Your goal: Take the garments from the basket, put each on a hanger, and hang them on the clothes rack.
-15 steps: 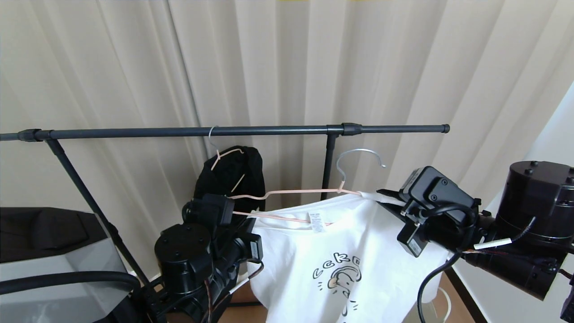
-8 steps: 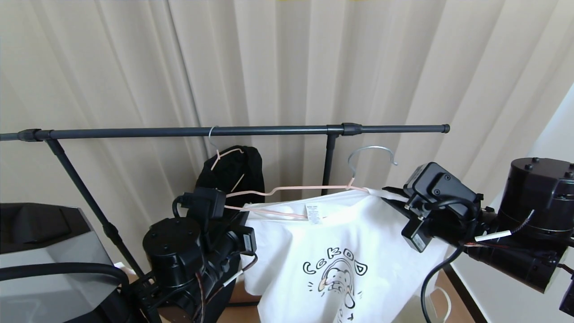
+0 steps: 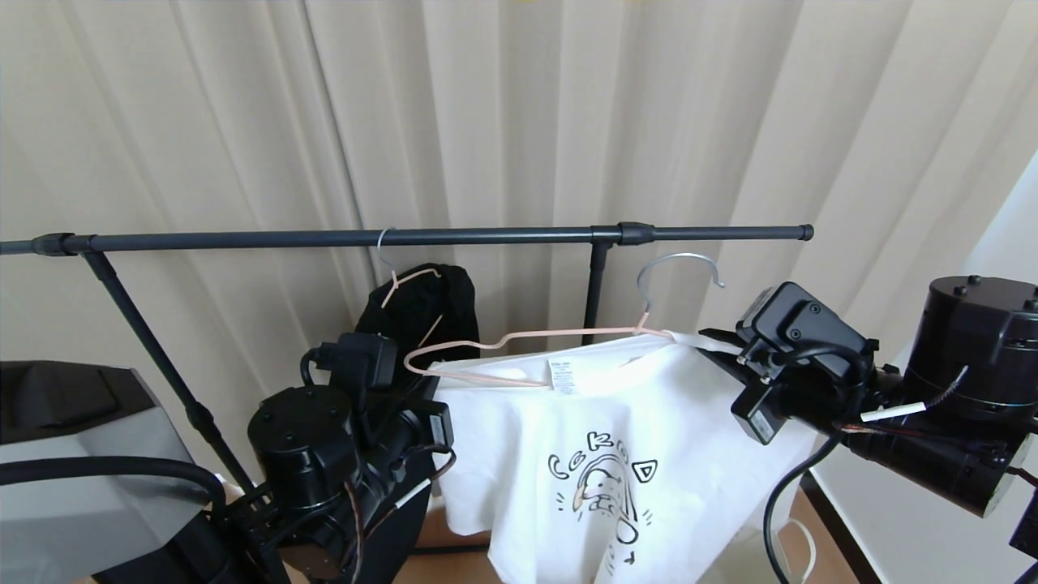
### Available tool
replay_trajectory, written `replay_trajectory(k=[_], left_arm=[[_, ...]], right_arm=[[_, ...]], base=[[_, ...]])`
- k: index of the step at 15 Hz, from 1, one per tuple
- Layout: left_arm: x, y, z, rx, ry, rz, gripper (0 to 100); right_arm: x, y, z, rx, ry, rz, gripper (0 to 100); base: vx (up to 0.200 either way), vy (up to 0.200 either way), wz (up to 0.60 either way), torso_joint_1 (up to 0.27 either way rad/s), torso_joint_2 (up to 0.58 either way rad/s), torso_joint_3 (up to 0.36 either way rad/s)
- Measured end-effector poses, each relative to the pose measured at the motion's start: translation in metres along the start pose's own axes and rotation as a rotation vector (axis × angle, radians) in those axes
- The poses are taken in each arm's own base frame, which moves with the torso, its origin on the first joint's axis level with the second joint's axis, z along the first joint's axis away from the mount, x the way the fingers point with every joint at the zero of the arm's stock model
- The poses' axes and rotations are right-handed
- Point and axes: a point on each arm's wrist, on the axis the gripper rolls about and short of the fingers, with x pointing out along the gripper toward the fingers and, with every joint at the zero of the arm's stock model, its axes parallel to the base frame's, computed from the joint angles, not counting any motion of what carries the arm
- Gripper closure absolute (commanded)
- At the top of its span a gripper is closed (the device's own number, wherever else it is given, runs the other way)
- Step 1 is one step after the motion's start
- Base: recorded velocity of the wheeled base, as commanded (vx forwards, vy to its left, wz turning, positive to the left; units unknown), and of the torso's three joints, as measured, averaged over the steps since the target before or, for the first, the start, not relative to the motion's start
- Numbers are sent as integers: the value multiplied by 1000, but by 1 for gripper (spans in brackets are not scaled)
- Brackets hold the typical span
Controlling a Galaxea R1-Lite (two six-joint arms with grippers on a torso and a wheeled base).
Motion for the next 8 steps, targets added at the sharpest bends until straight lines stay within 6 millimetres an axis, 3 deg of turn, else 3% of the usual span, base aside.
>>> replay_trajectory(k=[8], left_arm=[[6, 14, 4, 14, -23, 44, 100]], right_arm=[[3, -1, -6, 3, 19, 7, 100]], base=[[0, 0, 0, 0, 0, 0]])
